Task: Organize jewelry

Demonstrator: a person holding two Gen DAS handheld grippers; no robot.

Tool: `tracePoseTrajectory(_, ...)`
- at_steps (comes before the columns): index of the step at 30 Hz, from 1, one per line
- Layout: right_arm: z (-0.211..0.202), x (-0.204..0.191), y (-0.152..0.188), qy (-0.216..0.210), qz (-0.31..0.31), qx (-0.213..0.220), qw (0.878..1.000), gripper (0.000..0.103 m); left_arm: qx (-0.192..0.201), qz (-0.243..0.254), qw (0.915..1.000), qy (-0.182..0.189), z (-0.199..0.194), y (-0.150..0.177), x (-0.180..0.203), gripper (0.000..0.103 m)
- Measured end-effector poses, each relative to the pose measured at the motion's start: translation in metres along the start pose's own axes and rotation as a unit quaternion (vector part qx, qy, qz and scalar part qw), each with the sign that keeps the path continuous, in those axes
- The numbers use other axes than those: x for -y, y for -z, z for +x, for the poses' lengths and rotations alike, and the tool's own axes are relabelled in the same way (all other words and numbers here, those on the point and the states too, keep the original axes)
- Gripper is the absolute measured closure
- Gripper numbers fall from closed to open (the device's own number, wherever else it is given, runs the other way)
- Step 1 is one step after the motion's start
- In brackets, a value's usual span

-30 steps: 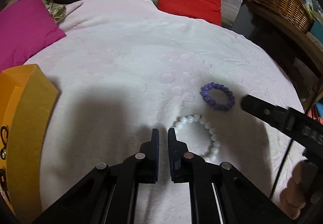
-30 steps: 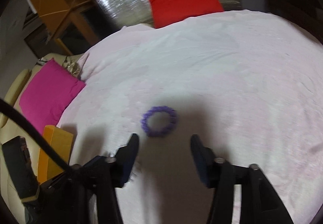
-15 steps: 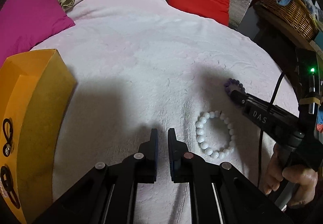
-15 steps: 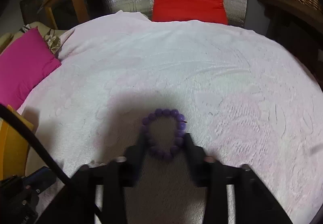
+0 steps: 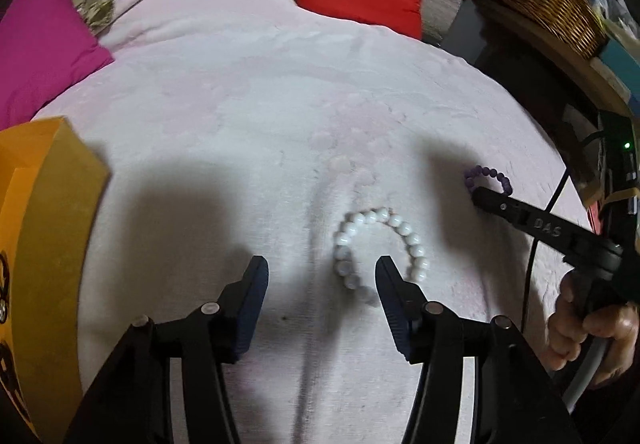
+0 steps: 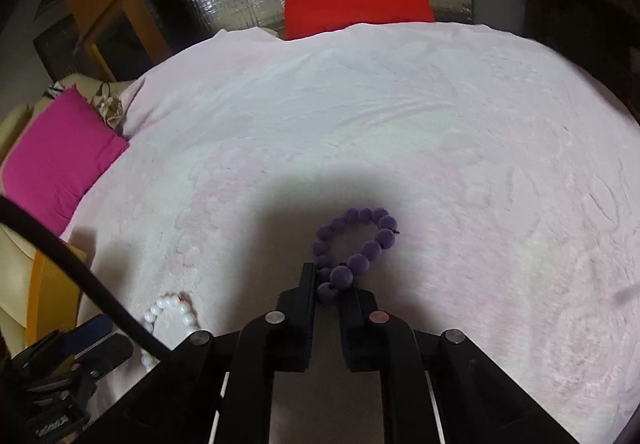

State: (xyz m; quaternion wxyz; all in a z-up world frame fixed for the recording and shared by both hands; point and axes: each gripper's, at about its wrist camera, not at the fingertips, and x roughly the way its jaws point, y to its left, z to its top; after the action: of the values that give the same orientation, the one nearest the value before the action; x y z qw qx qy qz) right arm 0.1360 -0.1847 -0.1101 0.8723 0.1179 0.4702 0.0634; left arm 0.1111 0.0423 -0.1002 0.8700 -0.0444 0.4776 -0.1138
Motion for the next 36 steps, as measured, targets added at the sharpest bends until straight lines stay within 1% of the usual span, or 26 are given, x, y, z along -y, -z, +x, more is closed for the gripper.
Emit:
tracePoseTrajectory(2, -0.007, 0.012, 0.002, -0.007, 0.004, -0.002, 1.0, 0.091, -0.001, 0.017, 0.9998, -0.003, 0.001, 0.0, 0.009, 0.045)
tracePoseTrajectory(3, -0.01, 0.016, 0.003, -0.007, 0.007, -0.002, 1.0, 0.091, -0.001, 0.024, 0.9997, -0.002, 0.002, 0.0, 0.014, 0.041)
tracePoseTrajectory(5, -0.016, 0.03, 0.004, -0.014, 0.017, -0.008, 1.0, 0.091, -0.001, 0.038, 0.9993, 0.001, 0.004, 0.0, 0.022, 0.037)
tracePoseTrajectory(8, -0.027, 0.047, 0.007, -0.029, 0.032, -0.016, 0.999, 0.092, -0.005, 0.056, 0.9984, 0.004, 0.007, 0.001, 0.032, 0.036)
tracePoseTrajectory(12, -0.041, 0.06, 0.013, -0.046, 0.027, -0.028, 0.998, 0.091, -0.013, 0.073, 0.9972, -0.006, 0.017, 0.003, 0.038, 0.036)
tracePoseTrajectory(15, -0.044, 0.072, 0.015, -0.053, 0.029, -0.055, 0.997, 0.089, -0.014, 0.083, 0.9963, -0.013, 0.022, 0.004, 0.041, 0.036)
tracePoseTrajectory(17, -0.047, 0.082, 0.016, -0.053, 0.036, -0.063, 0.996, 0.085, -0.008, 0.088, 0.9959, -0.017, 0.022, 0.004, 0.043, 0.036)
tracePoseTrajectory(18, -0.05, 0.089, 0.016, -0.05, 0.043, -0.062, 0.996, 0.077, -0.007, 0.088, 0.996, -0.016, 0.023, 0.003, 0.043, 0.036)
tracePoseTrajectory(19, -0.052, 0.094, 0.016, -0.05, 0.05, -0.061, 0.996, 0.066, -0.006, 0.086, 0.9962, -0.012, 0.023, 0.002, 0.043, 0.036)
tracePoseTrajectory(20, -0.054, 0.099, 0.015, -0.053, 0.058, -0.059, 0.995, 0.057, -0.004, 0.085, 0.9963, -0.012, 0.023, 0.002, 0.043, 0.036)
tracePoseTrajectory(21, -0.056, 0.103, 0.015, -0.056, 0.066, -0.055, 0.995, 0.044, -0.002, 0.085, 0.9963, -0.012, 0.023, 0.002, 0.044, 0.036)
tracePoseTrajectory(22, -0.06, 0.108, 0.015, -0.055, 0.076, -0.046, 0.995, 0.041, 0.0, 0.086, 0.9962, -0.012, 0.022, 0.002, 0.044, 0.037)
tracePoseTrajectory(23, -0.063, 0.113, 0.014, -0.051, 0.081, -0.038, 0.995, 0.041, 0.002, 0.088, 0.9961, -0.01, 0.022, 0.002, 0.045, 0.041)
tracePoseTrajectory(24, -0.064, 0.116, 0.014, -0.046, 0.085, -0.035, 0.995, 0.041, 0.005, 0.09, 0.9959, -0.01, 0.022, 0.002, 0.046, 0.043)
tracePoseTrajectory(27, -0.065, 0.125, 0.015, -0.036, 0.099, -0.029, 0.994, 0.041, 0.011, 0.095, 0.9954, -0.004, 0.018, 0.001, 0.051, 0.043)
tracePoseTrajectory(30, -0.062, 0.125, 0.017, -0.02, 0.097, -0.028, 0.995, 0.041, 0.013, 0.096, 0.9953, 0.008, 0.017, 0.001, 0.052, 0.043)
tracePoseTrajectory(33, -0.058, 0.12, 0.017, -0.005, 0.086, -0.028, 0.996, 0.041, 0.01, 0.096, 0.9953, 0.007, 0.019, 0.0, 0.053, 0.043)
tracePoseTrajectory(36, -0.048, 0.105, 0.018, 0.023, 0.056, -0.029, 0.998, 0.039, 0.007, 0.093, 0.9956, 0.005, 0.021, 0.0, 0.054, 0.043)
